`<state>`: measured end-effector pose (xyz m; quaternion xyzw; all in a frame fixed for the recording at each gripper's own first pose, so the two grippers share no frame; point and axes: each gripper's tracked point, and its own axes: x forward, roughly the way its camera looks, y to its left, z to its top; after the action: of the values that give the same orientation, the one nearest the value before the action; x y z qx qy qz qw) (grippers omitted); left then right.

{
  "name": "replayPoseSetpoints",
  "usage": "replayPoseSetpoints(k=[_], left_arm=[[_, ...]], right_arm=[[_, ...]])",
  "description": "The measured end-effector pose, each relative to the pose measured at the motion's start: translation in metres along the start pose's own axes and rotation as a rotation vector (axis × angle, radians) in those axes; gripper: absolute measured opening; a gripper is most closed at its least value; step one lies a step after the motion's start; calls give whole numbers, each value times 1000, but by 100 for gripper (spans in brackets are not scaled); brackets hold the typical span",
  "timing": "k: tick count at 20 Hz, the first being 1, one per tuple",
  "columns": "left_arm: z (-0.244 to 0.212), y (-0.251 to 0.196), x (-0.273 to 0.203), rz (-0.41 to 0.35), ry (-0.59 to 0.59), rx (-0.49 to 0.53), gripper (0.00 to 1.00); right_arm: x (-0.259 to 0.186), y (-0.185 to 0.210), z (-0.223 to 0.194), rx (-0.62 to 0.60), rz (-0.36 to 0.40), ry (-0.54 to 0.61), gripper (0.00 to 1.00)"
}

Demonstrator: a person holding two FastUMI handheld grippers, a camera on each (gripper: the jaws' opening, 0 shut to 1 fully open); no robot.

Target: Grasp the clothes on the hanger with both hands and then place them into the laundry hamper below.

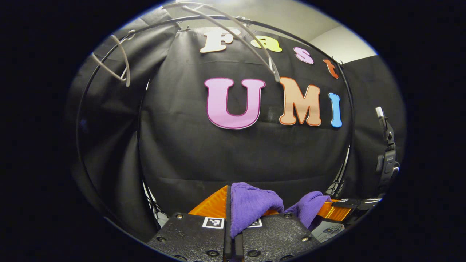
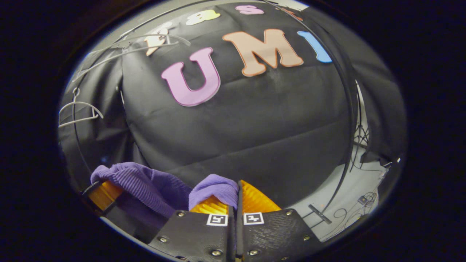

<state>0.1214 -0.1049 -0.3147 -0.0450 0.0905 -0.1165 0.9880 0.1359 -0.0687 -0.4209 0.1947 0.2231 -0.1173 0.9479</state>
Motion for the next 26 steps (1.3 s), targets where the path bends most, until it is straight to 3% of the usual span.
replayPoseSetpoints(k=[5, 9, 15, 23, 26], left_arm=[[-74, -6, 12, -36, 138, 15, 5], [-134, -11, 12, -69, 245, 6, 5], [-197, 15, 12, -8, 380, -1, 5], [-247, 39, 7, 29, 533, 18, 6], [-268, 40, 3, 19, 593, 19, 9]], right_arm=[[9, -25, -64, 35, -68, 118, 2], [12, -29, -111, -4, -84, 206, 2], [23, -41, -169, -44, -113, 355, 2], [21, -62, -195, -191, -178, 453, 4], [25, -62, -197, -185, -201, 475, 4]])
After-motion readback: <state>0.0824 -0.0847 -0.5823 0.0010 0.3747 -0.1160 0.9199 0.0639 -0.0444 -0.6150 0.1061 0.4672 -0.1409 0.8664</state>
